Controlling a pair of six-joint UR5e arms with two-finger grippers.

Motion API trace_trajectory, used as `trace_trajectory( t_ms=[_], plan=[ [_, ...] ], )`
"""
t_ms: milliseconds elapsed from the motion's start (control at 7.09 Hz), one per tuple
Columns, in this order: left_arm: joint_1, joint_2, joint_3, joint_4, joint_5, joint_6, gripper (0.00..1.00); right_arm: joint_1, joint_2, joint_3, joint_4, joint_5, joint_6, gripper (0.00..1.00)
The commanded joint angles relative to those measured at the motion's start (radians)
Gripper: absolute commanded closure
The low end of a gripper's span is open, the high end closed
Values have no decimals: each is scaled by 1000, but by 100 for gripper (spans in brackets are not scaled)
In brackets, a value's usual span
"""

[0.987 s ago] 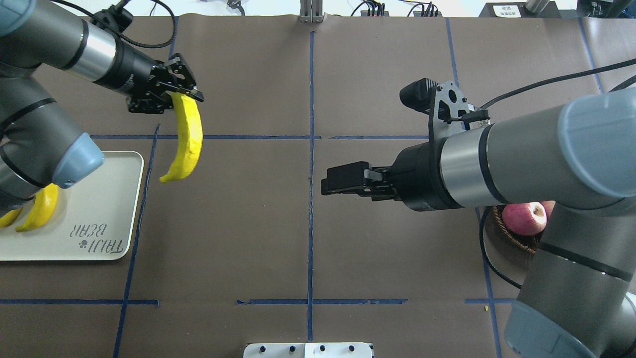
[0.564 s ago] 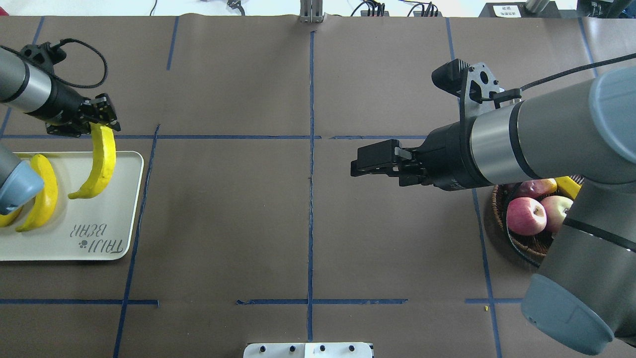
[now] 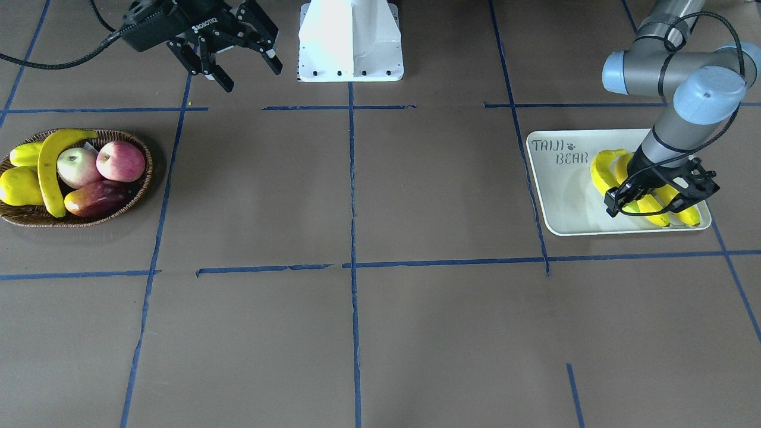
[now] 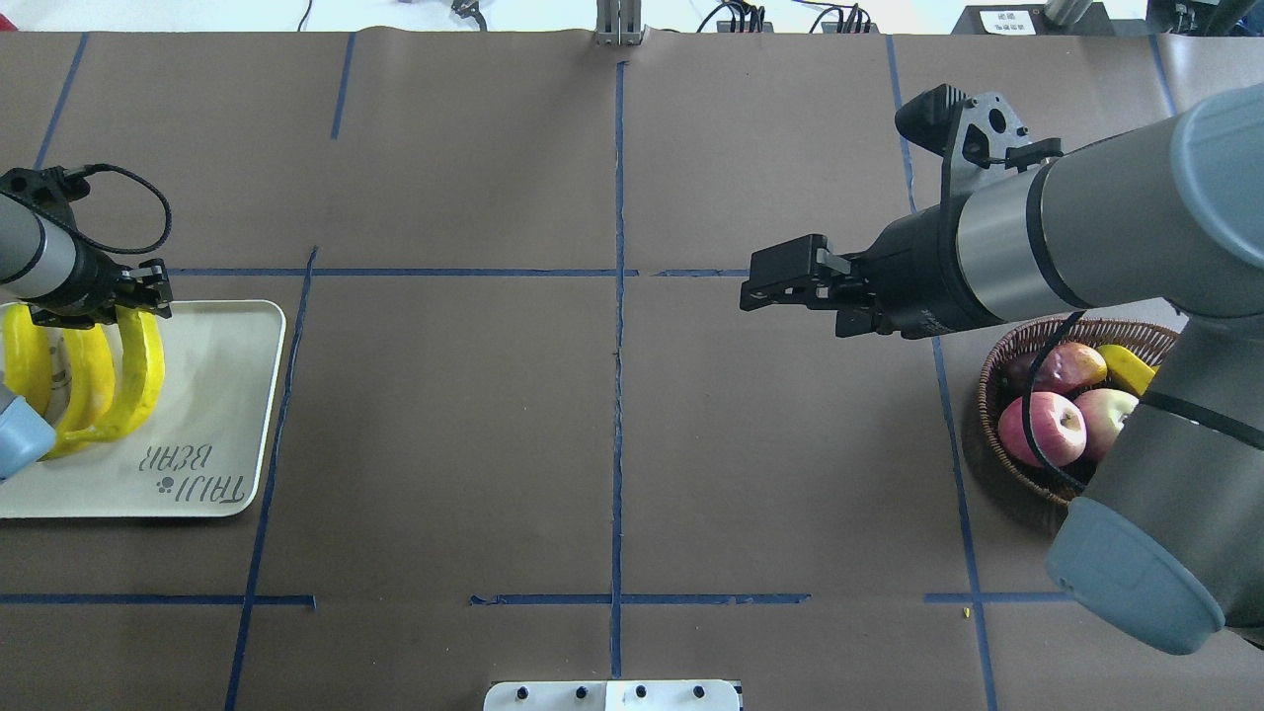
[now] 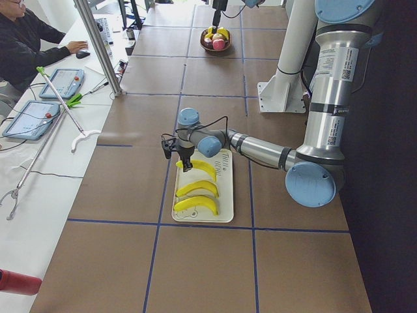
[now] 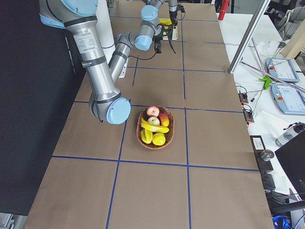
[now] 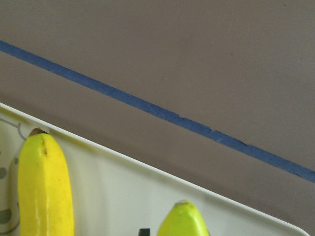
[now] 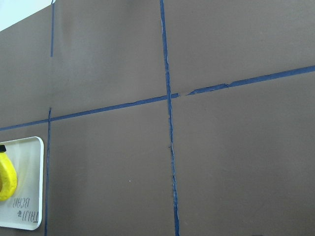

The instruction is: Transfer all bananas from basket to plate

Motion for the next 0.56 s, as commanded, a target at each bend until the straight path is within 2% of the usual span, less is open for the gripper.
trace_trajectory(
  t_ms=[0,141,282,423],
  plan=[
    [1,2,-39,4,-2,11,0,36,-25,5,-75,13,-57,0],
    [-8,5,-99,14,-38,17,0,38,-84,23,-88,15,-124,0],
    [-28,2,-166,21,-117,17,0,44,-185,50,-82,18,-196,0],
    [-33,-13,-229,76,-121,12,0,71,-316,83,-76,19,-337,0]
  ],
)
